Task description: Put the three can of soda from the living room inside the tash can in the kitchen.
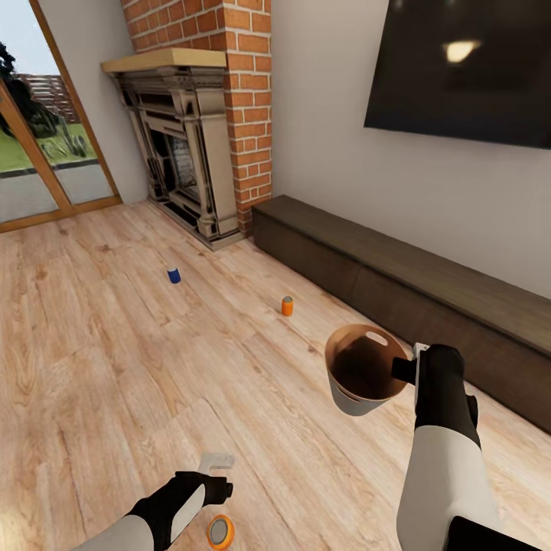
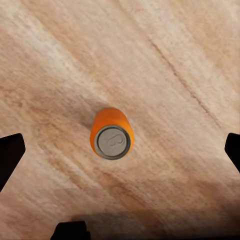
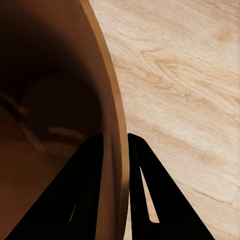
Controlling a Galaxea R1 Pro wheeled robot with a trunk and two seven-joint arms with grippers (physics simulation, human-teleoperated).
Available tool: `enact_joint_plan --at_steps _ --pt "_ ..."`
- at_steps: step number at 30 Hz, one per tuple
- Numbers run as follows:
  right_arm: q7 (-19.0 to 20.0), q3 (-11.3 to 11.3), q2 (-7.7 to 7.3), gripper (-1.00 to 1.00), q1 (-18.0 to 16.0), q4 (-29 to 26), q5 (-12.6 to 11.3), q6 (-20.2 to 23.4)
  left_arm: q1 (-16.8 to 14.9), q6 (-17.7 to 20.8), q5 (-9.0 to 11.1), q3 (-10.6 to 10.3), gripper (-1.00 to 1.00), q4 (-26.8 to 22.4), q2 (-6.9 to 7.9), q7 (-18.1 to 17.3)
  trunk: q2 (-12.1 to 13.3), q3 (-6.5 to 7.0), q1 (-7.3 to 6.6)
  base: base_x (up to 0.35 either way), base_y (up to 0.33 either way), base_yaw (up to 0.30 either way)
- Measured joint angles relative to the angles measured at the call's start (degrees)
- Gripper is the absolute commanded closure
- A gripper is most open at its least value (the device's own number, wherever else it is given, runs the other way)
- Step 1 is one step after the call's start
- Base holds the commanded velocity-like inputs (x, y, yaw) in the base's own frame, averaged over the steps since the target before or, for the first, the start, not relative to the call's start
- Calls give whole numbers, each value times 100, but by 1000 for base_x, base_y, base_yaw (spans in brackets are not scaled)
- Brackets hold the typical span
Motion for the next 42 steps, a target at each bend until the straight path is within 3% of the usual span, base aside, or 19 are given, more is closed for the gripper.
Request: enact_joint_plan --at_steps 7,15,19,38,42 --pt "36 3 0 100 1 6 13 -1 1 0 -6 0 -100 0 2 -5 -281 -126 154 0 0 0" --pt "428 10 0 100 7 7 -27 1 0 0 -14 -2 -100 0 -3 -7 -602 -269 329 0 0 0" --pt "454 9 0 100 6 4 64 -10 1 0 -15 -4 -100 0 -3 -8 -762 -341 417 0 0 0" --pt "473 13 0 100 8 -6 46 -8 3 0 -16 0 -100 5 0 -6 -1524 -682 835 0 0 0" --pt "476 219 0 100 11 -40 10 -5 14 0 -16 0 -100 2 4 -8 -1526 -682 835 0 0 0"
